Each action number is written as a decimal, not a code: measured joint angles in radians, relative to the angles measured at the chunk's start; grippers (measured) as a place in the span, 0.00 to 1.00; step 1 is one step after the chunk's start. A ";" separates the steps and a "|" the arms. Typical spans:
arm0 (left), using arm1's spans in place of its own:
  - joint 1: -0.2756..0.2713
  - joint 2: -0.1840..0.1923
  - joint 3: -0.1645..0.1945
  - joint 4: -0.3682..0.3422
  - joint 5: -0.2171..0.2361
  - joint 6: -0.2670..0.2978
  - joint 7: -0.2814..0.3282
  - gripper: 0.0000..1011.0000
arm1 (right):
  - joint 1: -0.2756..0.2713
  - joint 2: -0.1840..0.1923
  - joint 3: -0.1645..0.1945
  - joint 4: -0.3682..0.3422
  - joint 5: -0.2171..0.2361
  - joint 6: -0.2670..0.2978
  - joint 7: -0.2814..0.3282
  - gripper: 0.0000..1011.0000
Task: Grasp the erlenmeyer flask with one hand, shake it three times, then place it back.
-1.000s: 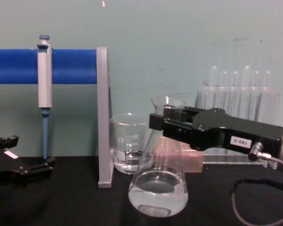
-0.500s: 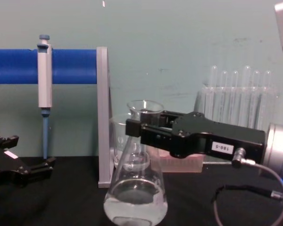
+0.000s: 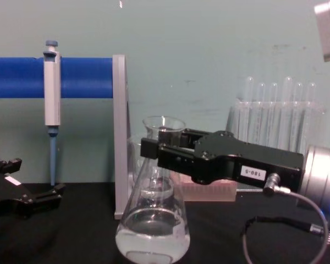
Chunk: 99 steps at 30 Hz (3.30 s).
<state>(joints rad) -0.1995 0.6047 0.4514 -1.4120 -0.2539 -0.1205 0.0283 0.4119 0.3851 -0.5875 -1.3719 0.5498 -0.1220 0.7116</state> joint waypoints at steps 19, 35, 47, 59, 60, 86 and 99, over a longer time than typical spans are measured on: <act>0.000 0.000 0.000 0.000 0.000 0.000 0.000 0.99 | -0.137 0.041 0.131 -0.135 -0.059 -0.011 -0.212 0.45; 0.000 0.000 0.000 0.000 0.000 0.000 0.000 0.99 | -0.278 0.091 0.293 -0.234 -0.082 0.015 -0.352 0.45; 0.000 0.000 0.000 0.000 0.000 0.000 0.000 0.99 | -0.289 0.073 0.318 -0.239 -0.104 0.030 -0.334 0.45; 0.000 0.000 0.000 0.000 0.000 0.000 0.000 0.99 | -0.216 0.031 0.236 -0.192 -0.107 0.039 -0.220 0.45; 0.000 0.000 0.000 0.000 0.000 0.000 0.000 0.99 | -0.216 0.031 0.236 -0.192 -0.107 0.039 -0.220 0.45; 0.000 0.000 0.000 0.000 0.000 0.000 0.000 0.99 | -0.071 -0.022 0.025 -0.115 -0.063 0.035 -0.050 0.45; 0.000 0.000 0.000 0.000 0.000 0.000 0.000 0.99 | -0.063 -0.009 0.010 -0.118 -0.053 0.029 -0.065 0.45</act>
<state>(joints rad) -0.1995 0.6047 0.4514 -1.4120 -0.2539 -0.1205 0.0283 0.3486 0.3758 -0.5775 -1.4899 0.4964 -0.0926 0.6469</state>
